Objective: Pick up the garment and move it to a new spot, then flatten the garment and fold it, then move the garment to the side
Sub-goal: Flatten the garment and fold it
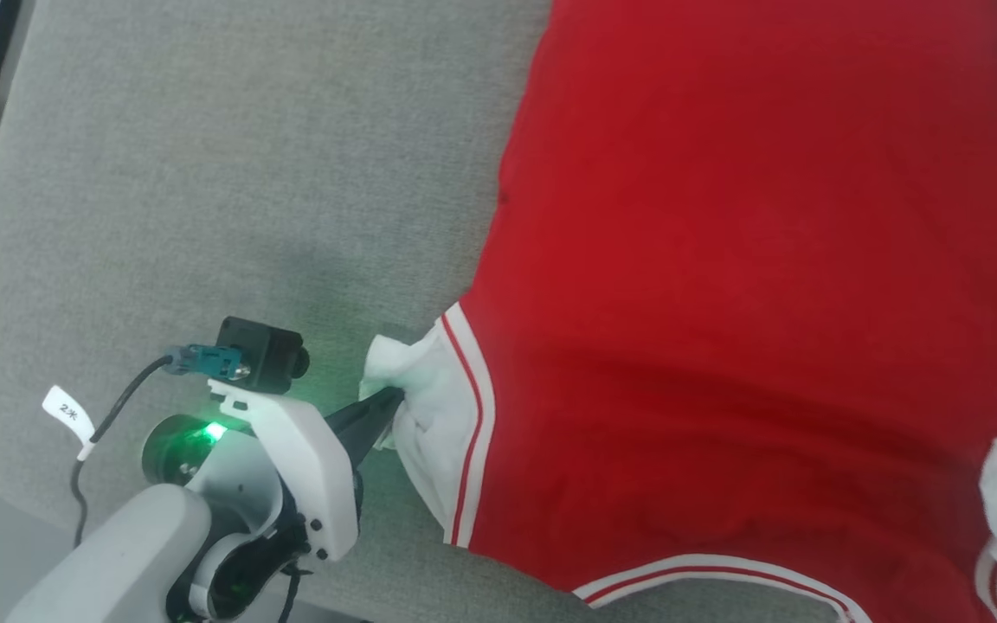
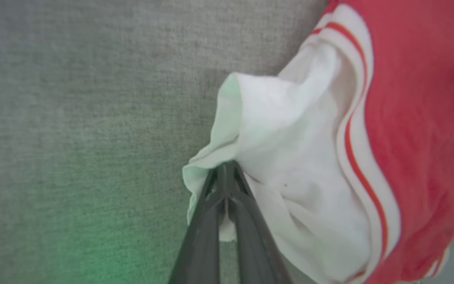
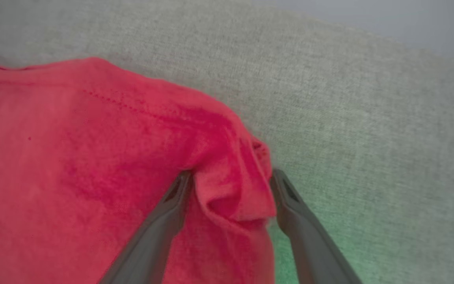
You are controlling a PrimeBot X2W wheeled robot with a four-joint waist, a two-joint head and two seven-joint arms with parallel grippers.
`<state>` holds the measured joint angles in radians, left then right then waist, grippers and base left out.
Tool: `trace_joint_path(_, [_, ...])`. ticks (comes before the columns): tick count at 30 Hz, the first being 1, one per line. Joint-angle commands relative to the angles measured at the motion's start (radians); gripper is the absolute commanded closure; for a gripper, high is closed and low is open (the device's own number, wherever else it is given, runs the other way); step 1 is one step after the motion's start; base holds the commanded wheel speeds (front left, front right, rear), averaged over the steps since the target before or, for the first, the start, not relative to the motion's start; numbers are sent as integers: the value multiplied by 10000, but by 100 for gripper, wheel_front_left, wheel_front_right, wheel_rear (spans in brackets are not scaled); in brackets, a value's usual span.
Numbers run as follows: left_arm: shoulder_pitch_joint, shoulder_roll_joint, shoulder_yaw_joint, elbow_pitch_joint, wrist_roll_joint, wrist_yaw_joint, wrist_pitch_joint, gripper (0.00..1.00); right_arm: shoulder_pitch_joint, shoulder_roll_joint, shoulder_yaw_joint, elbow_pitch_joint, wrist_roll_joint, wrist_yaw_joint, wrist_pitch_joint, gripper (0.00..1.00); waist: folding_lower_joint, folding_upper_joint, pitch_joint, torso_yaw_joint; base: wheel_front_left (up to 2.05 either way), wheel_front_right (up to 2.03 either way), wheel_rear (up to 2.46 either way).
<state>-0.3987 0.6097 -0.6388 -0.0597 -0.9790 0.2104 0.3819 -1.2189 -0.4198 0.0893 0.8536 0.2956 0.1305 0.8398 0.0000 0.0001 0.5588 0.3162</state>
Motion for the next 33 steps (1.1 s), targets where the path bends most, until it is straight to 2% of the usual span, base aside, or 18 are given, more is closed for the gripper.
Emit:
trace_joint_path(1, [-27, -28, -41, 672, 52, 173, 20, 100, 369, 252, 9, 626, -144, 4, 369, 0, 0, -1, 165, 174, 0, 0, 0])
trace_joint_path(2, [-48, -52, -49, 770, 55, 135, 0, 100, 403, 386, 67, 892, -220, 4, 586, 0, 0, -1, 178, 198, 0, 0, 0])
trace_joint_path(3, [-50, -82, -62, 848, 46, 116, -36, 100, 402, 424, 93, 1125, -330, 5, 780, 14, 0, -1, 186, 209, 0, 0, 0])
trace_joint_path(4, [-38, -121, -30, 925, 12, 104, -66, 100, 375, 462, 137, 1281, -446, 5, 912, 100, 0, -1, 190, 213, 0, 0, 0])
trace_joint_path(12, [27, -22, 163, 1282, -82, 92, -249, 100, -170, 418, 85, 1290, -712, 1, 720, 100, 0, -1, -69, -176, 0, 0, 0])
trace_joint_path(16, [152, 238, 331, 1221, -116, 228, -286, 100, -104, 505, 721, 718, -251, 1, 844, 100, 0, -1, -448, -723, 0, 0, 0])
trace_joint_path(21, [388, 627, 565, 964, -153, 435, -318, 100, 490, 460, 1801, -642, 863, 1, 919, 100, 0, -1, -886, -1427, 0, 0, 0])
trace_joint_path(26, [683, 1028, 714, 624, -188, 630, -219, 100, 1597, 41, 2726, -2543, 2134, 1, 1075, 100, 0, -1, -1310, -2095, 0, 0, 0])
trace_joint_path(33, [934, 1417, 855, 181, -253, 859, -74, 100, 3194, -630, 2931, -4869, 3329, 1, 1556, 100, 0, -1, -1687, -2729, 0, 0, 0])
